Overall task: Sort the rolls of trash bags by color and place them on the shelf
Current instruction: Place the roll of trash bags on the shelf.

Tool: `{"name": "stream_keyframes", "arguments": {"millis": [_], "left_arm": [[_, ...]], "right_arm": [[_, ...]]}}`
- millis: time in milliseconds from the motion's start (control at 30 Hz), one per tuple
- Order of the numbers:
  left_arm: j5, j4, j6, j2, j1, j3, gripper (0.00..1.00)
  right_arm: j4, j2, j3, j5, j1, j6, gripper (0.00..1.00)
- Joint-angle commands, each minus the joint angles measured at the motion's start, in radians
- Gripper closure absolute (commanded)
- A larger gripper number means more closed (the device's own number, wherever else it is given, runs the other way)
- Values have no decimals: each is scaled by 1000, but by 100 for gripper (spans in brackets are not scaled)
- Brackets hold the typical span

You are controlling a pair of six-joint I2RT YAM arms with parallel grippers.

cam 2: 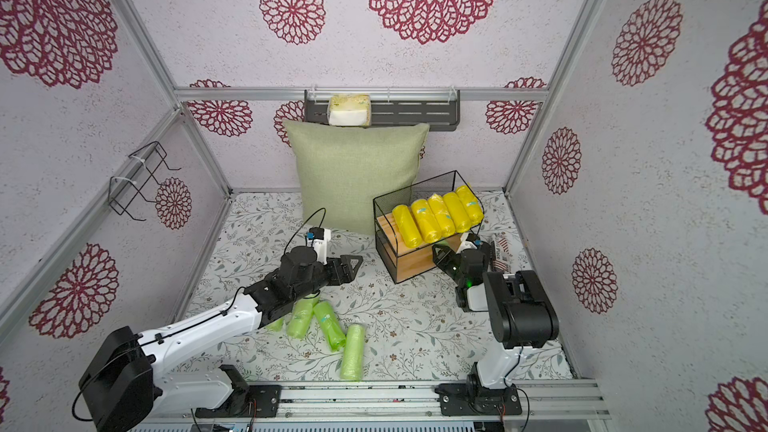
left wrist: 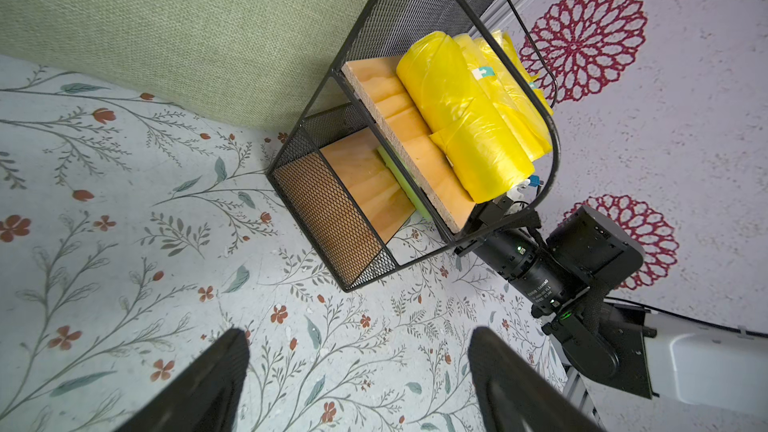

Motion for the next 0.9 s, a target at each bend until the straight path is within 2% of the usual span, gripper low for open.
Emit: {"name": "stream_keyframes", "arguments": {"millis": [0, 200, 367, 500, 633, 867], "left_arm": [[1, -12, 12, 4, 8, 11, 12], [-3, -15, 11, -4, 8, 5, 12], [-9, -9, 17, 9, 8, 6, 12], [-1, -7, 19, 20, 8, 16, 12], [-1, -7, 17, 22, 8, 17, 12], [-1, -10, 16, 23, 8, 16, 12]], "right_arm": [[-56, -34, 41, 101, -11, -62, 62], [-32, -99, 19, 83, -41, -79, 62], [9, -134, -20, -25, -20, -78, 62], [56, -132, -58, -54, 2, -47, 62], [146, -81, -78, -74, 17, 5, 63], [246, 62, -19, -91, 42, 61, 67]]}}
